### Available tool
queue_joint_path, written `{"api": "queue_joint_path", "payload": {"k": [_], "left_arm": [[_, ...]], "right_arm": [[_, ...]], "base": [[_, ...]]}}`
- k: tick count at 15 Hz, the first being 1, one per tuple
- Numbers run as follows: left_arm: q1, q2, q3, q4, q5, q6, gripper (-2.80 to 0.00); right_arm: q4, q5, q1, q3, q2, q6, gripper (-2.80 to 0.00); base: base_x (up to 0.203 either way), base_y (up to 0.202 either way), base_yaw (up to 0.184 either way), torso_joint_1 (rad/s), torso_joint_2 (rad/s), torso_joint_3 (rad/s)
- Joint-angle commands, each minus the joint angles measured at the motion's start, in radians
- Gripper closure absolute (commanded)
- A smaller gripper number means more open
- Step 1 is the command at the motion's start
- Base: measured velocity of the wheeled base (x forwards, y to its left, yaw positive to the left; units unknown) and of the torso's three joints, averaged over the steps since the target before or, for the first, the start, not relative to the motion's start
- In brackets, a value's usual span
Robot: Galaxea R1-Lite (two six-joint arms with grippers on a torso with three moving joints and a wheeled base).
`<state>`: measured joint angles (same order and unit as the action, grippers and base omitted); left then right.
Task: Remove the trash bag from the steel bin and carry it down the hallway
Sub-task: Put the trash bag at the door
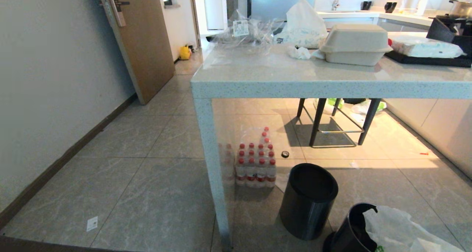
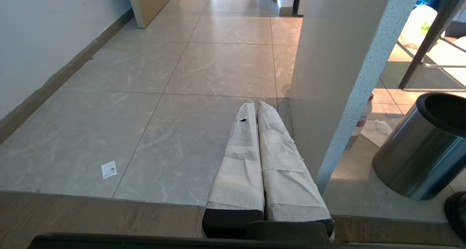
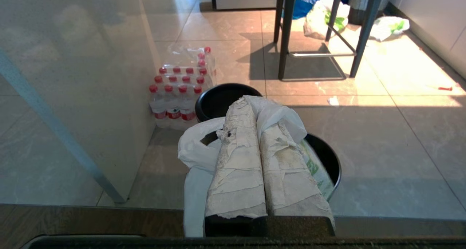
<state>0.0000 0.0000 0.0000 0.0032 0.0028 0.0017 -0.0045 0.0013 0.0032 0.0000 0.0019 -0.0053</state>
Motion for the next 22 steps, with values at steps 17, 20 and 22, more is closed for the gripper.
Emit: {"api": "queue_joint_path", "payload": {"k": [17,20,22], "left_arm": [[0.0,0.0,0.002,0.0,0.0,-0.002,0.0],[0.0,-0.001,0.002,0.0,0.0,-0.002,0.0],[0.0,0.0,0.002,0.0,0.0,-0.003,0.0]], "right_arm": [[0.0,0.0,0.0,0.0,0.0,-0.001,0.0],[0.0,0.0,0.0,0.0,0.0,-0.001,0.0],[0.0,0.0,0.0,0.0,0.0,-0.001,0.0]], "base": [[0.0,0.161,0.0,0.002,0.0,0.003],[0.0,0.196,0.0,0.003,0.0,0.002],[0.0,0.19,0.0,0.002,0.0,-0.001]]}}
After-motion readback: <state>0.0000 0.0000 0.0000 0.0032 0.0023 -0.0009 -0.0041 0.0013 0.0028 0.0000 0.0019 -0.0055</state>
